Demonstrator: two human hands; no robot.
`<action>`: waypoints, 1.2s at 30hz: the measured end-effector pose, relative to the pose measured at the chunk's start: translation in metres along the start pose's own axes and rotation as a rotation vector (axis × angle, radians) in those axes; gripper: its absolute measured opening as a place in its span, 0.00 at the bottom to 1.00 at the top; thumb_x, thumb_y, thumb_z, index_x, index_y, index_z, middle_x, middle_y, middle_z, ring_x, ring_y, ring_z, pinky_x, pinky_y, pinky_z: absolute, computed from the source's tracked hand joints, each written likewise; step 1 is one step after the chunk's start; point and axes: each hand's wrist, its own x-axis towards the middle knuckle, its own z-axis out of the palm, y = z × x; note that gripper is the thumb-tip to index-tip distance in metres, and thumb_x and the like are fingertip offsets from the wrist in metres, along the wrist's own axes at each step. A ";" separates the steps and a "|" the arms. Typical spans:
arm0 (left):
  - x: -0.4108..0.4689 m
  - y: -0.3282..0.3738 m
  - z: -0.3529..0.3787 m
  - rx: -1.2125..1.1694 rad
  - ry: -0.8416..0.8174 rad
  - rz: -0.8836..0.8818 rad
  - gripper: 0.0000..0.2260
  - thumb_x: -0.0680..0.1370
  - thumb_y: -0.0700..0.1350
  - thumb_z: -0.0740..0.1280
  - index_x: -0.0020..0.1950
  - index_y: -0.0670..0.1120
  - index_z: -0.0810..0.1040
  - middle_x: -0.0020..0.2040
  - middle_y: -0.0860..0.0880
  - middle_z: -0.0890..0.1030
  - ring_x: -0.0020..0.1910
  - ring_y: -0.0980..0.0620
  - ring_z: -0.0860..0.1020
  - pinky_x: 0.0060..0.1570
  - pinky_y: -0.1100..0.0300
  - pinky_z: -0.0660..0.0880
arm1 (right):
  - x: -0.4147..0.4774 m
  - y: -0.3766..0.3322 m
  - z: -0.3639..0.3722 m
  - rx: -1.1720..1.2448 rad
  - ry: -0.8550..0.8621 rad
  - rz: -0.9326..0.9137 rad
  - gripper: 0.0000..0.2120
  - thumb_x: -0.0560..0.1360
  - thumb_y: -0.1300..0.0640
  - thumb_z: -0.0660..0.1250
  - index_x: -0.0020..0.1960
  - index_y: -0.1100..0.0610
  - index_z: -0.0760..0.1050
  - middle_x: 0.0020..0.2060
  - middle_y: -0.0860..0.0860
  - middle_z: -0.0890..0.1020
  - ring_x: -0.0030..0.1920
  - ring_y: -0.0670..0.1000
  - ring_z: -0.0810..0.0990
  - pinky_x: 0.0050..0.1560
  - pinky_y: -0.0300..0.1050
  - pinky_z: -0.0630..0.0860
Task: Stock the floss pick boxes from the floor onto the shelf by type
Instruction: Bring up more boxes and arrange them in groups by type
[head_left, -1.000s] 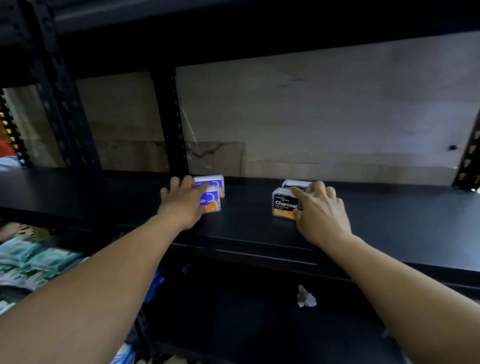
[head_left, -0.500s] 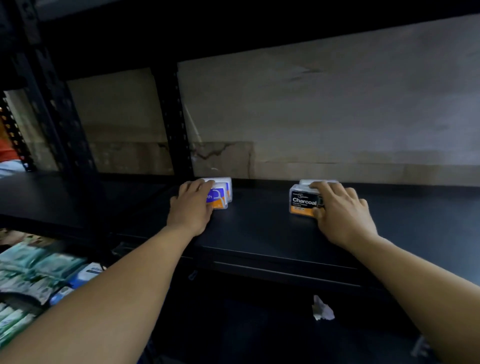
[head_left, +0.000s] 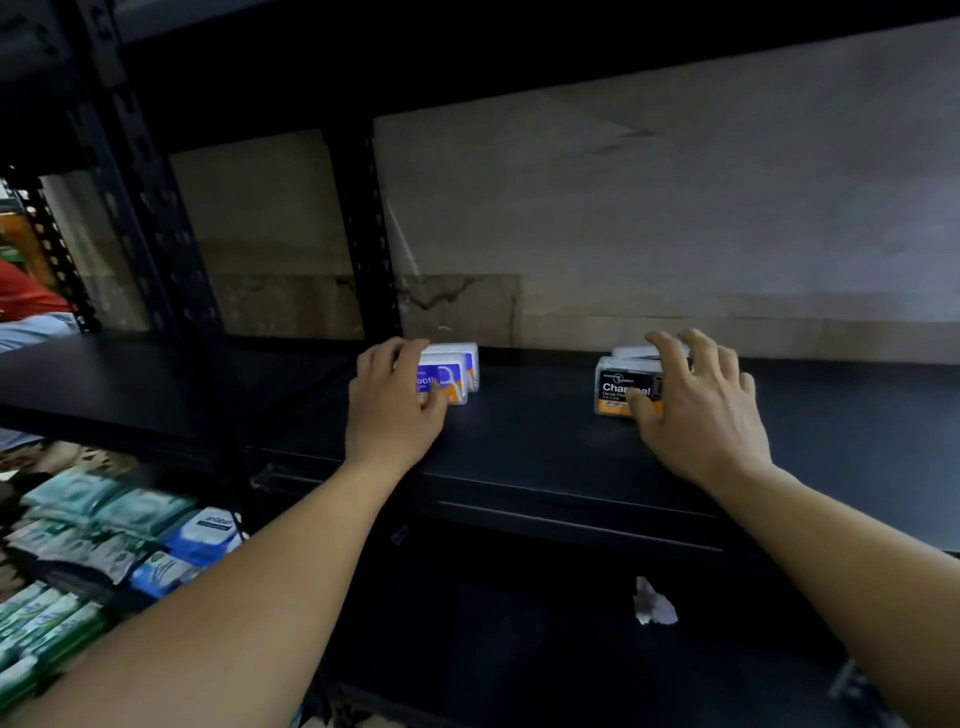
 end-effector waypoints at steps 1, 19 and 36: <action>-0.009 0.001 -0.002 -0.053 0.011 -0.018 0.22 0.73 0.49 0.65 0.67 0.46 0.74 0.65 0.46 0.74 0.65 0.44 0.68 0.59 0.45 0.72 | -0.002 -0.001 -0.002 0.023 0.017 -0.004 0.29 0.77 0.46 0.65 0.74 0.52 0.62 0.72 0.58 0.65 0.70 0.62 0.63 0.65 0.61 0.65; -0.189 0.041 -0.046 -0.341 -0.683 -0.067 0.22 0.76 0.58 0.68 0.68 0.56 0.73 0.58 0.54 0.77 0.60 0.55 0.75 0.59 0.60 0.72 | -0.179 -0.035 -0.011 0.592 -0.203 -0.198 0.18 0.77 0.48 0.68 0.66 0.49 0.75 0.61 0.43 0.77 0.68 0.47 0.72 0.68 0.48 0.71; -0.325 -0.018 -0.001 0.018 -1.514 -0.269 0.29 0.78 0.56 0.68 0.77 0.51 0.65 0.69 0.48 0.75 0.60 0.48 0.76 0.53 0.59 0.71 | -0.318 0.028 0.108 -0.059 -1.474 -0.216 0.32 0.77 0.38 0.64 0.77 0.47 0.61 0.72 0.51 0.72 0.68 0.55 0.72 0.65 0.46 0.70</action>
